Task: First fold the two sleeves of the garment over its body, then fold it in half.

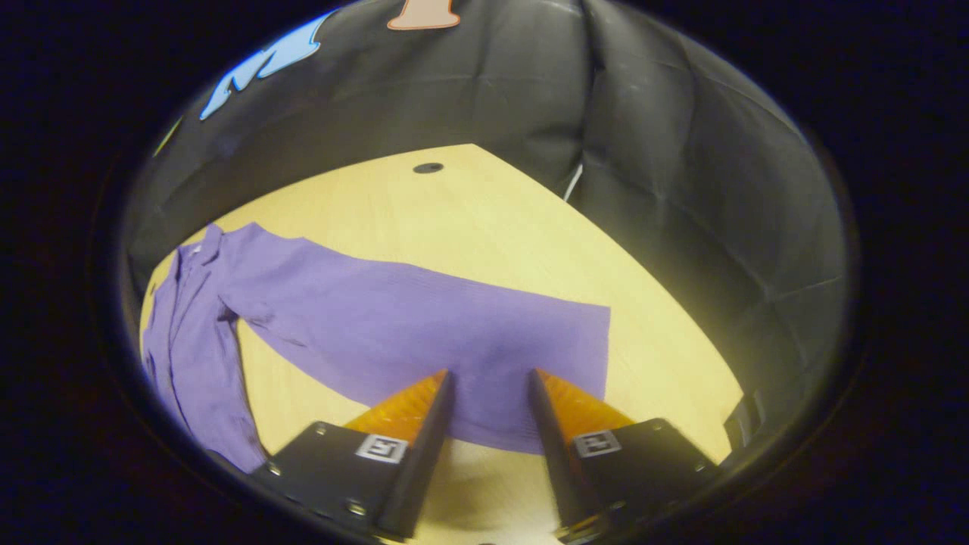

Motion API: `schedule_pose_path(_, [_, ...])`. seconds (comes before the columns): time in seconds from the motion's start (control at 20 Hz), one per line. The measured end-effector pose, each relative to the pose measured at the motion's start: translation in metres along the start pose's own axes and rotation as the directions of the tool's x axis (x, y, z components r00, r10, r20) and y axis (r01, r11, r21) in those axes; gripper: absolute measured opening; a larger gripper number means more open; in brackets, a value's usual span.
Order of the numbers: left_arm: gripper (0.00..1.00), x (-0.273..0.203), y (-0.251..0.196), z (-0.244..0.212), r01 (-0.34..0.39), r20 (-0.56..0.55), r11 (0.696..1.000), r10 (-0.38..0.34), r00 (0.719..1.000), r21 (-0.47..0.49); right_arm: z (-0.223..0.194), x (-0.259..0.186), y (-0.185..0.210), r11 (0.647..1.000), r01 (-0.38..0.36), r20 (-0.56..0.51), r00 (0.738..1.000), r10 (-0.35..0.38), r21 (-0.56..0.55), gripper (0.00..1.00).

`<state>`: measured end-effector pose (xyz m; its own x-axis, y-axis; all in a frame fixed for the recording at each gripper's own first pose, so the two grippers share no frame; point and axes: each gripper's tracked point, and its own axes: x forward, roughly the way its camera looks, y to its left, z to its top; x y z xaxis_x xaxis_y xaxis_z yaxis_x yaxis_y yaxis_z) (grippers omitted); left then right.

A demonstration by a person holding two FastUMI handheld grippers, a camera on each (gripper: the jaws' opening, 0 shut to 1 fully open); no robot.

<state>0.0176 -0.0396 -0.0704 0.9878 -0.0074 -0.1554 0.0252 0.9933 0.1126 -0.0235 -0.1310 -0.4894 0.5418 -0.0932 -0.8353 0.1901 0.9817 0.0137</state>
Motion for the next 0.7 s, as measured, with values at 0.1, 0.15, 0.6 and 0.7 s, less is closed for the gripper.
schedule_pose_path(0.1, [0.89,0.001,-0.001,-0.001,-0.001,0.002,1.0,0.001,1.0,0.002,-0.001,-0.004,0.0,1.0,0.0,-0.016,1.0,0.001,0.025,0.58])
schedule_pose_path(0.15, [0.89,0.001,-0.001,0.0,0.001,0.006,1.0,-0.001,1.0,0.001,0.0,-0.002,0.0,0.999,-0.006,-0.022,1.0,0.007,0.032,0.58])
schedule_pose_path(0.6, [0.89,-0.003,0.005,0.003,-0.021,0.025,1.0,0.021,0.999,-0.001,0.008,-0.001,0.005,0.998,0.064,-0.062,0.996,-0.063,0.019,0.02])
schedule_pose_path(0.7, [0.89,-0.005,0.011,0.001,-0.03,0.023,1.0,0.03,0.999,-0.003,0.01,-0.002,0.008,0.997,0.063,-0.065,0.996,-0.06,0.04,0.01])
